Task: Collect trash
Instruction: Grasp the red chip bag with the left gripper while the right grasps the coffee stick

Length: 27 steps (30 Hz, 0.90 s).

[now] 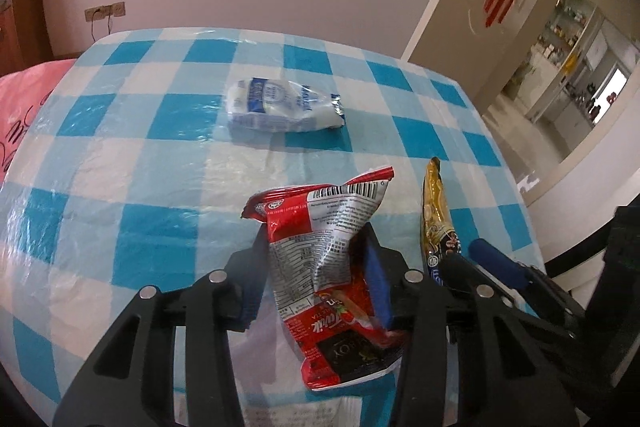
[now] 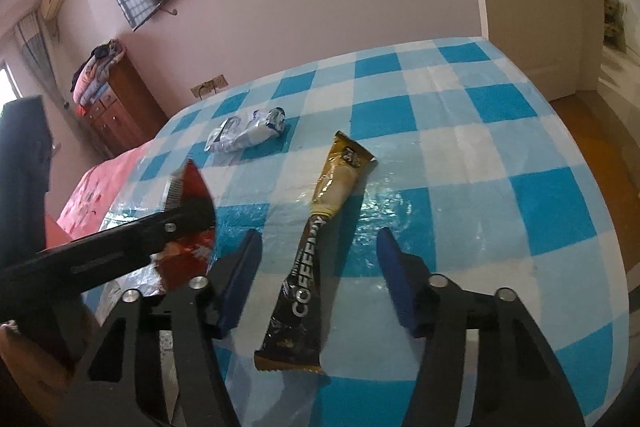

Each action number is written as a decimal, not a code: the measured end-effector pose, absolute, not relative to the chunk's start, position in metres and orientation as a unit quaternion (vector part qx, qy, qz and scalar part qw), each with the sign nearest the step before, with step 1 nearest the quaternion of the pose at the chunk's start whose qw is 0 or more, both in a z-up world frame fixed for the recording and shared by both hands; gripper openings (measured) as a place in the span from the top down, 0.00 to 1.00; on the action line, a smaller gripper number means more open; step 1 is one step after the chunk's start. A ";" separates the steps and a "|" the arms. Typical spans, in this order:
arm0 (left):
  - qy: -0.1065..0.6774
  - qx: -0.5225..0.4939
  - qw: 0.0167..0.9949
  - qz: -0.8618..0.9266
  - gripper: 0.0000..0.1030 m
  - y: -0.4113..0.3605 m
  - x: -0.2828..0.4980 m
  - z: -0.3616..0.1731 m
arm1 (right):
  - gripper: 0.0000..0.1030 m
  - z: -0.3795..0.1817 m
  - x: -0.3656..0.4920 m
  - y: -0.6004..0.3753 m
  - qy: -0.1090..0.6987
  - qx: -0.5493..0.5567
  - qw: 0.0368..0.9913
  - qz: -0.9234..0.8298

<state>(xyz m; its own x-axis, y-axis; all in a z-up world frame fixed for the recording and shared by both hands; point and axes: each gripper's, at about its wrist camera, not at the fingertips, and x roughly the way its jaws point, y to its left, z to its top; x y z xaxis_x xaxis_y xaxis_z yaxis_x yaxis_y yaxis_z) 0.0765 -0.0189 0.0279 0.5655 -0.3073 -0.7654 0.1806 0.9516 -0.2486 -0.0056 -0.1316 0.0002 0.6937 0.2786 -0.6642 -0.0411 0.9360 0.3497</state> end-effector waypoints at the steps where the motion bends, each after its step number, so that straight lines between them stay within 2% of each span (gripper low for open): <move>1: 0.444 -0.073 0.882 -0.139 0.56 -0.016 0.075 0.029 | 0.45 0.000 -0.004 -0.131 0.383 0.155 0.907 0.088; 7: 0.438 -0.087 0.884 -0.139 0.56 0.001 0.069 0.034 | 0.53 -0.004 0.003 -0.128 0.396 0.150 0.902 0.084; 16: 0.430 -0.100 0.886 -0.139 0.56 0.023 0.059 0.040 | 0.53 -0.005 0.004 -0.120 0.405 0.129 0.902 0.078; 20: 0.431 -0.104 0.886 -0.140 0.56 0.032 0.054 0.040 | 0.66 -0.006 0.005 -0.119 0.408 0.123 0.902 0.071; 24: 0.430 -0.110 0.885 -0.140 0.56 0.043 0.048 0.041 | 0.70 -0.006 0.005 -0.117 0.409 0.117 0.902 0.069; 25: 0.429 -0.111 0.885 -0.140 0.56 0.045 0.047 0.041 | 0.77 -0.006 0.005 -0.116 0.410 0.114 0.902 0.073; 27: 0.428 -0.113 0.885 -0.141 0.56 0.050 0.043 0.042 | 0.81 -0.006 0.006 -0.111 0.412 0.103 0.902 0.076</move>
<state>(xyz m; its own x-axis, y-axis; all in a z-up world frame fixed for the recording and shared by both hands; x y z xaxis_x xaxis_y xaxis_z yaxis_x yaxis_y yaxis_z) 0.0430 0.0501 0.0415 0.5933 -0.3460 -0.7268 0.1520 0.9348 -0.3210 0.0055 -0.1107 -0.0057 0.6484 0.2231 -0.7279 -0.0525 0.9669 0.2496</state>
